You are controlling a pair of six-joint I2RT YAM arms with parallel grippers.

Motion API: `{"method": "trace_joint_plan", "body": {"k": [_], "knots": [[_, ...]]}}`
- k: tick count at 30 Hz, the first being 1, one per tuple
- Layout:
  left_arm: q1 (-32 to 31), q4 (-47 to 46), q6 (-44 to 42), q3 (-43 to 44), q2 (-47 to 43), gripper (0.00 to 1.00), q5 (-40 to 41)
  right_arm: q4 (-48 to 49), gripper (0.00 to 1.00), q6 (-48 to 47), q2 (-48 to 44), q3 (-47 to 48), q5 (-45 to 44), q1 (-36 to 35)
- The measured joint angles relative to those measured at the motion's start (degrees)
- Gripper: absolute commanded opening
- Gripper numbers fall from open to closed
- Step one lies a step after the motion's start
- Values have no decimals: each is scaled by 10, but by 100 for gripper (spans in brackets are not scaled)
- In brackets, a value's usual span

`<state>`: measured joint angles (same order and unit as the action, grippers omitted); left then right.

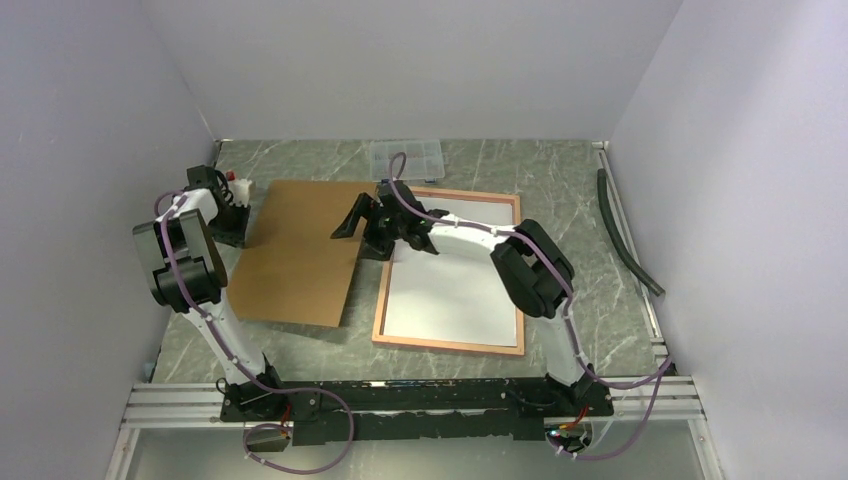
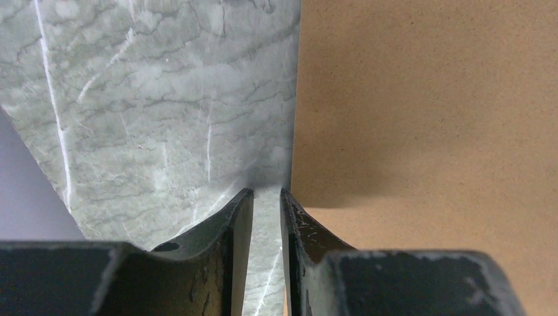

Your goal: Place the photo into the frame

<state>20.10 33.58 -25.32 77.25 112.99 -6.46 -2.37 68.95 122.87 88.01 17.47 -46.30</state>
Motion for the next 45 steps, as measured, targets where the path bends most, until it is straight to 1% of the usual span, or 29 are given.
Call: {"method": "trace_joint_plan", "body": {"k": [5, 9, 12, 16, 19, 21, 22, 25, 28, 29, 31, 33, 34, 35, 36, 40, 43, 45], "knots": [[2, -17, -15, -2, 1, 27, -2, 128, 90, 31, -43, -55, 43, 0], [5, -30, -23, -3, 1, 25, -3, 232, 89, 56, -47, -59, 85, 0], [-1, -18, -20, -3, 1, 25, -40, 314, 88, 76, -39, -55, 108, -10], [-9, -7, -20, -3, 0, 24, -66, 368, 85, 97, -9, -33, 140, -23], [-9, -4, -20, -3, -1, 24, -73, 381, 84, 97, 3, -29, 148, -29], [-9, -2, -20, -3, -2, 24, -77, 374, 79, 90, 2, -29, 150, -28], [-10, 1, -20, -3, -2, 25, -80, 362, 75, 82, 0, -29, 149, -28], [-10, 11, -19, -1, -3, 31, -89, 305, 54, 52, -17, -37, 135, -25], [-11, 33, -14, 2, -6, 41, -105, 242, 30, 29, -39, -45, 115, -24], [-12, 42, -14, 2, -7, 46, -111, 226, 23, 22, -45, -45, 111, -24], [-16, 59, -16, 2, -12, 57, -116, 201, 12, 16, -52, -45, 111, -23], [-16, 68, -20, 2, -25, 67, -119, 152, 1, 17, -57, -45, 103, -20], [-17, 78, -23, 3, -37, 75, -125, 129, 0, 15, -57, -45, 99, -17], [-17, 90, -25, 3, -50, 92, -134, 105, 0, 16, -57, -45, 93, -15], [-20, 104, -28, 4, -66, 94, -147, 85, 0, 16, -56, -45, 88, -13], [-41, 166, -47, 29, -141, 95, -209, 64, 0, 18, -56, -36, 81, -9], [-57, 187, -78, 38, -225, 95, -255, 39, 0, 24, -57, -16, 75, -6], [-67, 200, -113, 35, -300, 95, -287, 15, 0, 33, -60, -2, 59, -3]]}}
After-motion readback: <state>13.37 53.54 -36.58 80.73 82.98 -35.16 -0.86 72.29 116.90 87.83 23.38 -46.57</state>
